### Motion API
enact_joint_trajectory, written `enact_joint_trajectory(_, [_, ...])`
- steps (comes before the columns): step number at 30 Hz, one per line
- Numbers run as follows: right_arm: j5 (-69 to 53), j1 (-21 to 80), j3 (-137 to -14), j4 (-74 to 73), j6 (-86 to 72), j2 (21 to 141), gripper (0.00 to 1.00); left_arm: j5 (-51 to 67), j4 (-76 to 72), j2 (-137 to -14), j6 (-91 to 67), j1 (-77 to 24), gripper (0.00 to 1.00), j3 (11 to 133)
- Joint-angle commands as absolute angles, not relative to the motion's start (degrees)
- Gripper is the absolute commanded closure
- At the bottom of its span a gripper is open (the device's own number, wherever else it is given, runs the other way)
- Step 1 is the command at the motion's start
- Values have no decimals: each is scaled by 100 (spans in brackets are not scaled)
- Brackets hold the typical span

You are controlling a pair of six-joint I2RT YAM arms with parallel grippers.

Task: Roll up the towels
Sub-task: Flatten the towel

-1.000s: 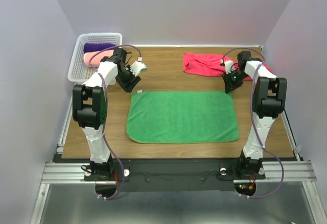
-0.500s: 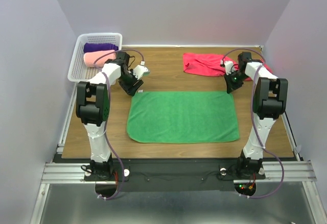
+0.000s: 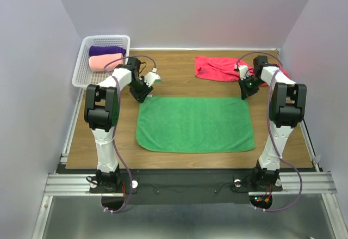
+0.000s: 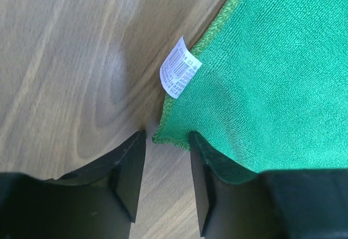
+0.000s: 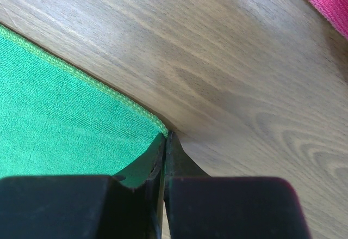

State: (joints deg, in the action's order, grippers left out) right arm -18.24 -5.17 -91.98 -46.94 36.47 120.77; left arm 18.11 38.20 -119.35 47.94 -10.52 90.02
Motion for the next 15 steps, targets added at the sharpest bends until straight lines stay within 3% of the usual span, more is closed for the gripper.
enact_joint_trajectory(1, [-1872,-492,-9070,-4860,3718,12076,100,2100,3999,-11909,5018,-1081,59,9167])
enact_joint_trajectory(3, [-1881,-492,-9123,-4860,3692,12067,99,2171,4034,-11865,5019,-1081,59,9184])
enact_joint_trajectory(7, [-1899,-492,-9158,-4869,3683,12050,99,2241,4166,-11786,5063,-1072,50,9299])
enact_joint_trajectory(15, [-1907,-492,-9202,-4869,3656,12059,100,2338,4491,-11988,5168,-1072,50,9712])
